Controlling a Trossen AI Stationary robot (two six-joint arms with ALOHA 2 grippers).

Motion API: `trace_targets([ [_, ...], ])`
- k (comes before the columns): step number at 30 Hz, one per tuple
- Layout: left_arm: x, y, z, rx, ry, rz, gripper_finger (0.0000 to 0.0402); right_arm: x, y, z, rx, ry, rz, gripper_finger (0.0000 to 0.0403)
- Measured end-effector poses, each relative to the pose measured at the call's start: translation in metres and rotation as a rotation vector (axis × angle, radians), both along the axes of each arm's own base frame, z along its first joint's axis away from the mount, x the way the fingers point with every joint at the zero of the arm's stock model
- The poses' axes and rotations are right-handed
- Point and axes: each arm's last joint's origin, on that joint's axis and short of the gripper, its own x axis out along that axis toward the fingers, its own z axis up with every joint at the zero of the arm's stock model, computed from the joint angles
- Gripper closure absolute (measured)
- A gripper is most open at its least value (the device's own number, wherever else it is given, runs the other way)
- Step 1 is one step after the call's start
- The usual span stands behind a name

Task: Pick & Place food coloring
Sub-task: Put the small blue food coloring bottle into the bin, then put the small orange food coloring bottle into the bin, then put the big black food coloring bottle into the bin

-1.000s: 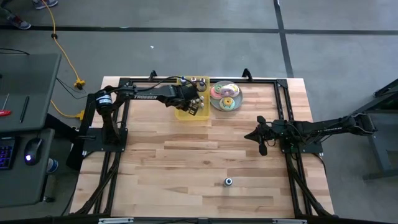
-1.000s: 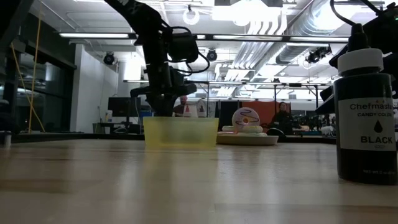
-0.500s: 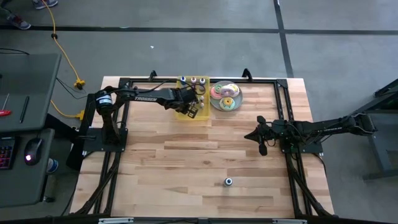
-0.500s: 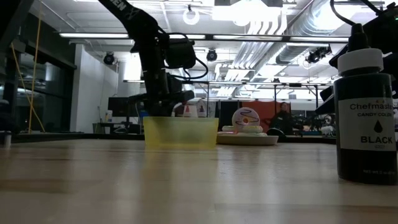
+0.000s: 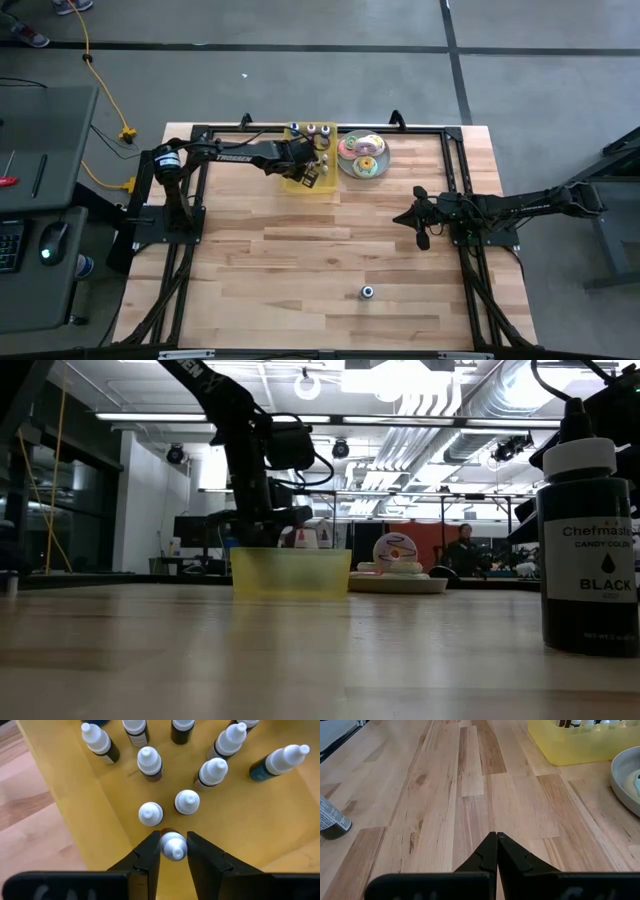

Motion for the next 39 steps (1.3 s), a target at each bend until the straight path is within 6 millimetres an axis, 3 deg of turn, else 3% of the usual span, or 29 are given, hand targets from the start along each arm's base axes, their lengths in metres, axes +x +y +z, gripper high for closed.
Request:
trace_targets([
  [31, 0.001, -0.001, 0.004, 0.041, 0.032, -0.111, 0.0308, 0.000, 0.000, 0.000, 0.000, 0.000, 0.000, 0.0402],
  [39, -0.003, -0.002, 0.018, 0.083, 0.026, -0.162, 0.0308, 0.000, 0.000, 0.000, 0.000, 0.000, 0.000, 0.0402],
])
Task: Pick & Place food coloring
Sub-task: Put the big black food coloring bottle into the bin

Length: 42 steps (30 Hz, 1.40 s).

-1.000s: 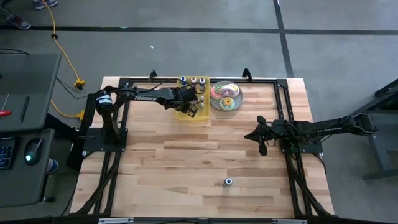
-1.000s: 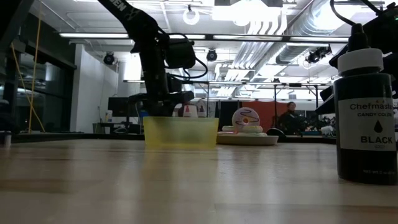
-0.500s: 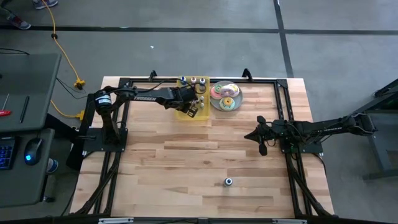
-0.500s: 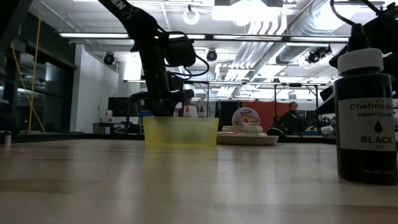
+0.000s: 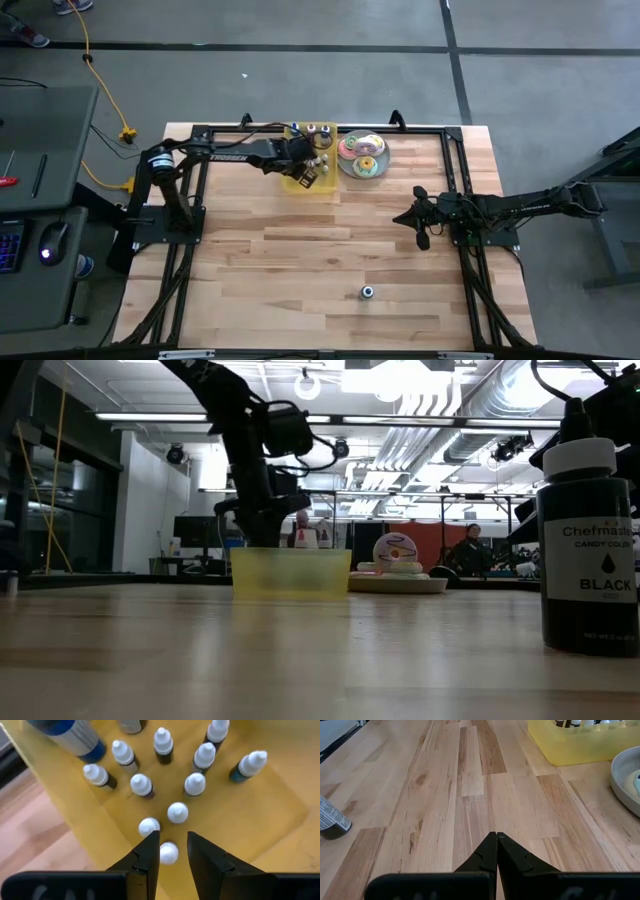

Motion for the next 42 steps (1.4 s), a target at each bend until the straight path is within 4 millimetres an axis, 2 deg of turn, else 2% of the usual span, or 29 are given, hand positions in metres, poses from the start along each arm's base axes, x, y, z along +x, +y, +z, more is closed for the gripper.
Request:
trace_targets([
  [6, -0.006, -0.003, 0.017, 0.027, 0.003, -0.106, 0.0291, 0.000, 0.000, 0.000, 0.000, 0.001, 0.000, 0.0402],
  [13, -0.018, -0.012, 0.055, 0.070, -0.099, -0.225, 0.0194, 0.000, 0.000, 0.000, 0.000, 0.000, 0.000, 0.0402],
  [18, -0.030, -0.028, 0.089, 0.117, -0.198, -0.350, 0.0139, 0.000, 0.000, 0.000, 0.000, 0.000, 0.000, 0.0402],
  [21, -0.034, -0.040, 0.109, 0.156, -0.252, -0.423, 0.0129, 0.000, 0.000, 0.000, 0.000, 0.000, 0.000, 0.0402],
  [27, -0.034, -0.061, 0.150, 0.182, -0.246, -0.536, 0.0130, 0.000, 0.000, 0.000, 0.000, 0.001, 0.000, 0.0402],
  [35, -0.016, -0.101, 0.184, 0.193, -0.254, -0.705, 0.0130, 0.000, 0.000, 0.000, 0.000, 0.000, 0.000, 0.0402],
  [38, -0.001, -0.119, 0.185, 0.205, -0.242, -0.794, 0.0130, 0.000, 0.000, 0.000, 0.000, 0.000, 0.000, 0.0402],
  [42, 0.021, -0.145, 0.176, 0.202, -0.233, -0.950, 0.0130, 0.000, 0.000, 0.000, 0.000, 0.000, 0.000, 0.0402],
])
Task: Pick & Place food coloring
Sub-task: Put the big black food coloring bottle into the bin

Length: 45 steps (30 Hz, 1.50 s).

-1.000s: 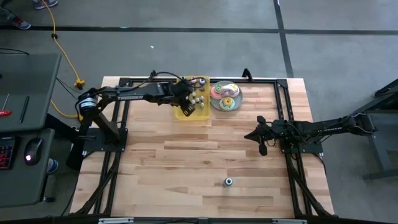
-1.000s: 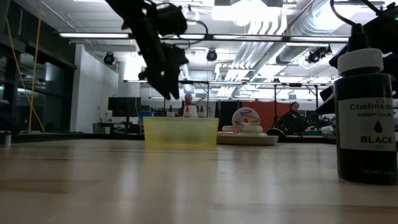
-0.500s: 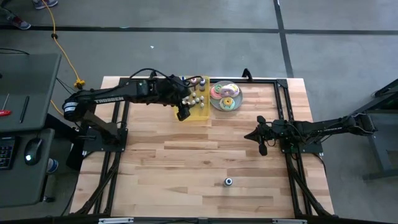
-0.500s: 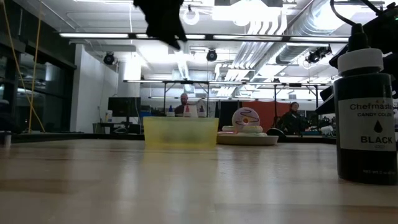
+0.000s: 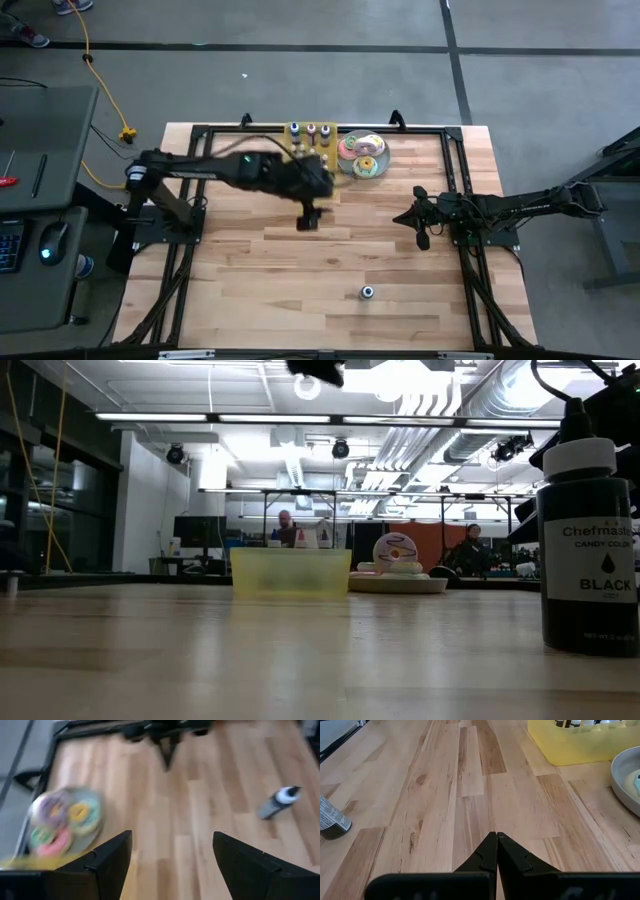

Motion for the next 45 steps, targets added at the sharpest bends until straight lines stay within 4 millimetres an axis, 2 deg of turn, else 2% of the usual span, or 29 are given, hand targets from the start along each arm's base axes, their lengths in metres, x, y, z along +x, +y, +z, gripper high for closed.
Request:
trace_targets([
  [8, 0.043, -0.043, -0.049, -0.027, 0.067, -0.244, 0.0130, 0.000, 0.000, 0.000, 0.000, 0.003, 0.000, 0.0402],
  [11, 0.053, -0.058, -0.066, -0.060, 0.090, -0.359, 0.0130, 0.000, 0.000, 0.000, 0.000, 0.001, 0.000, 0.0402],
  [17, 0.070, -0.089, -0.085, -0.073, 0.012, -0.634, 0.0130, 0.000, 0.000, 0.000, 0.000, 0.003, 0.000, 0.0402],
  [23, 0.079, -0.094, -0.106, -0.030, 0.035, -0.650, 0.0130, 0.000, 0.000, 0.000, 0.000, 0.003, 0.000, 0.0402],
  [25, 0.091, -0.096, -0.113, -0.029, -0.019, -0.627, 0.0130, 0.000, 0.000, 0.000, 0.000, 0.001, -0.001, 0.0402],
  [27, 0.091, -0.096, -0.123, -0.044, 0.030, -0.598, 0.0130, 0.000, 0.000, 0.000, 0.000, 0.001, 0.000, 0.0402],
  [29, 0.101, -0.098, -0.131, -0.056, -0.010, -0.586, 0.0130, 0.000, 0.000, 0.000, 0.000, 0.001, 0.000, 0.0402],
  [36, 0.107, -0.105, -0.157, -0.135, 0.029, -0.659, 0.0130, 0.000, 0.000, 0.000, 0.000, 0.000, 0.000, 0.0402],
  [38, 0.114, -0.109, -0.160, -0.126, -0.028, -0.675, 0.0130, 0.000, 0.000, 0.000, 0.000, 0.000, -0.001, 0.0402],
  [45, 0.118, -0.113, -0.177, -0.142, 0.002, -0.678, 0.0130, 0.000, 0.000, 0.000, 0.000, 0.000, 0.000, 0.0402],
])
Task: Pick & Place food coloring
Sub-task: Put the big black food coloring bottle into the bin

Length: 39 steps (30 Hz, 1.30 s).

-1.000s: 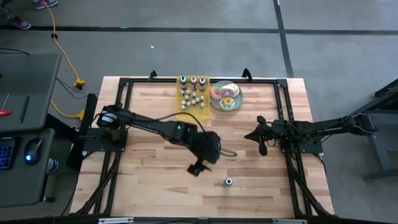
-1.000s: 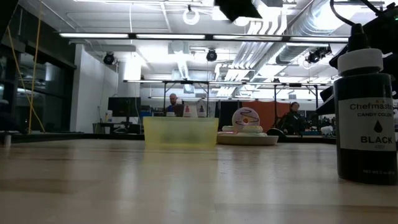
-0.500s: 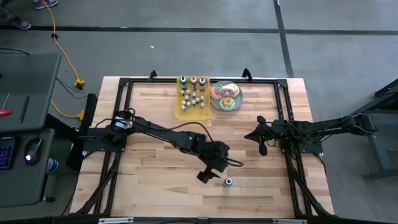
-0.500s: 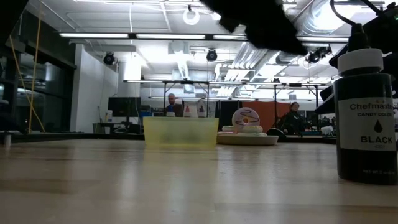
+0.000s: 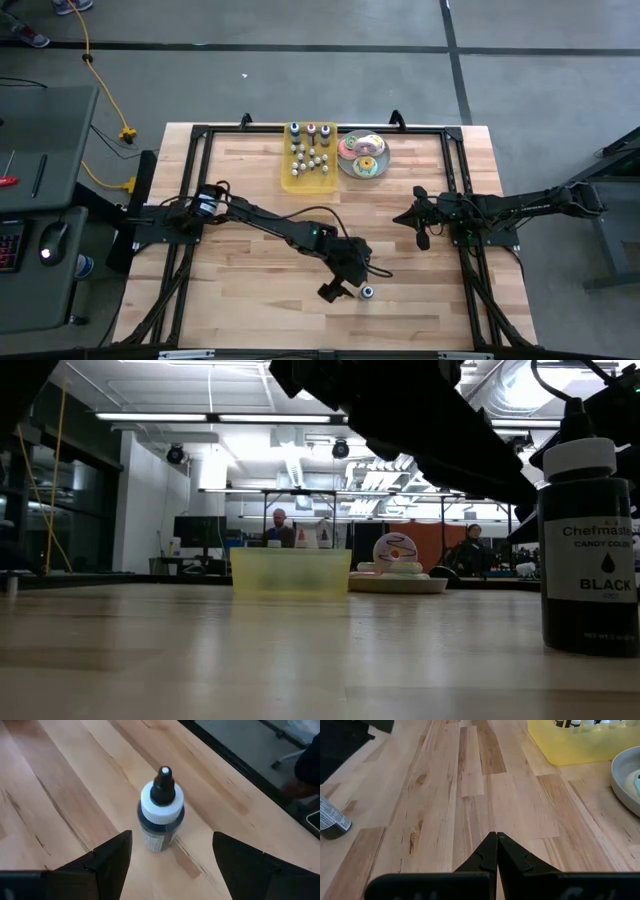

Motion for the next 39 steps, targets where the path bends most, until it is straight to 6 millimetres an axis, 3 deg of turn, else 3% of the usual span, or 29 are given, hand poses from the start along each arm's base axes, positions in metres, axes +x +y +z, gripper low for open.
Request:
trace_targets([
  [18, 0.009, -0.004, 0.004, -0.111, -0.076, -0.025, 0.0131, 0.000, 0.000, 0.000, 0.000, 0.000, 0.000, 0.0402],
  [39, 0.019, -0.006, -0.018, -0.108, -0.110, 0.010, 0.0131, 0.000, 0.000, 0.000, 0.000, 0.001, 0.000, 0.0402],
])
